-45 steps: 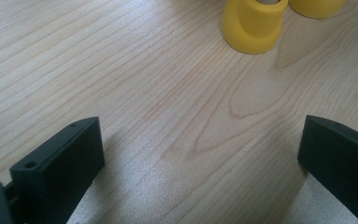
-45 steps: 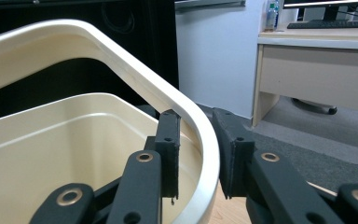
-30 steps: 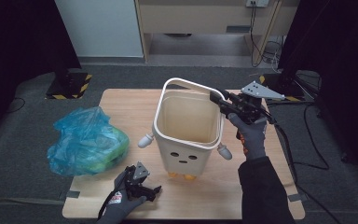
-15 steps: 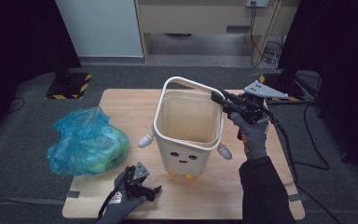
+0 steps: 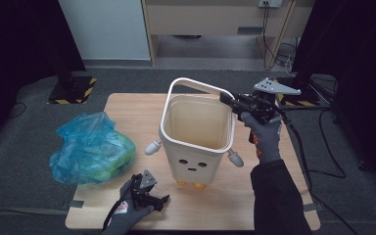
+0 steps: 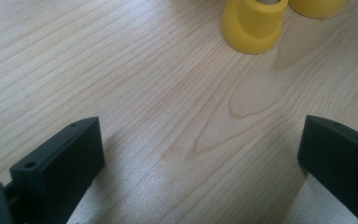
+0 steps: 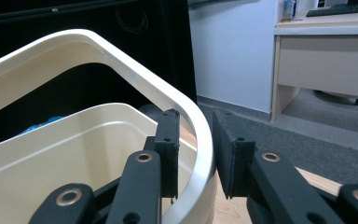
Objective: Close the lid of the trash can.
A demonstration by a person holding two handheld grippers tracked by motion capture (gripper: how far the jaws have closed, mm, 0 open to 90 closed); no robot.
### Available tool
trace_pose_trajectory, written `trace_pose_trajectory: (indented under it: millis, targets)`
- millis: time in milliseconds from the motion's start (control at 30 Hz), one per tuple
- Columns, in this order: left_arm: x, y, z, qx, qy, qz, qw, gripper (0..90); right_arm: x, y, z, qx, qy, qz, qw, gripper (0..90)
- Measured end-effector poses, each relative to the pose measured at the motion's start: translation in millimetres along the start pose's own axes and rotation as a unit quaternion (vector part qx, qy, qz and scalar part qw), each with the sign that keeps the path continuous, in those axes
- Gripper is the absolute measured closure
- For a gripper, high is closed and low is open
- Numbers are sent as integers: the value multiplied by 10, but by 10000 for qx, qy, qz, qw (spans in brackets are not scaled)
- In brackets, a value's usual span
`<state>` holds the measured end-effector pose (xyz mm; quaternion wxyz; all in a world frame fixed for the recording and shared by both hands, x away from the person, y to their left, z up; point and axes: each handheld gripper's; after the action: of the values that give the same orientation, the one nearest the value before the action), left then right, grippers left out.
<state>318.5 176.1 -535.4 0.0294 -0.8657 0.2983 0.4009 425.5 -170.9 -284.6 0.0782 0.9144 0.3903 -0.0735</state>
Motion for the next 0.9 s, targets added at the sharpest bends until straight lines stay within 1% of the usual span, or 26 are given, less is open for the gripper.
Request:
trace_pose_trajectory:
  millis: [67,267,367,400,467,500,633,700,800,900]
  targets:
    - [0,0,0,0,1,-1,10000,0,7,-1,-5,2,-58,14,10000,720]
    - [0,0,0,1,-1,-1,10000,0,35,-28,4,-95,-269,74,9996,709]
    - [0,0,0,-1,1,0,10000,0,40,-32,10,-109,-260,69,9996,704]
    - [0,0,0,1,0,0,10000,0,39,-31,13,-118,-254,75,9996,695]
    - [0,0,0,0,1,-1,10000,0,36,-29,23,-130,-229,104,9996,647]
    - [0,0,0,1,0,-1,10000,0,27,-23,38,-123,-164,81,9998,637]
    - [0,0,0,1,-1,-1,10000,0,-9,-11,67,-124,-11,51,9999,628]
    - [0,2,1,-13,-2,3,10000,0,-27,2,83,-74,59,12,10000,652]
    - [0,2,1,-12,-1,2,10000,0,-46,8,83,-38,115,-29,9999,716]
    - [0,2,1,-12,-1,2,10000,0,-44,-1,77,-84,111,-30,9999,725]
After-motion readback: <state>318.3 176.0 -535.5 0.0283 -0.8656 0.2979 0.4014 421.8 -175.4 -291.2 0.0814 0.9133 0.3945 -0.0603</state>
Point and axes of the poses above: each handheld gripper's, and its own axes: x roughly forward along the jaws, z roughly out of its underside, y roughly to its right, and after that the axes turned 15 degrees about -x, right-handed
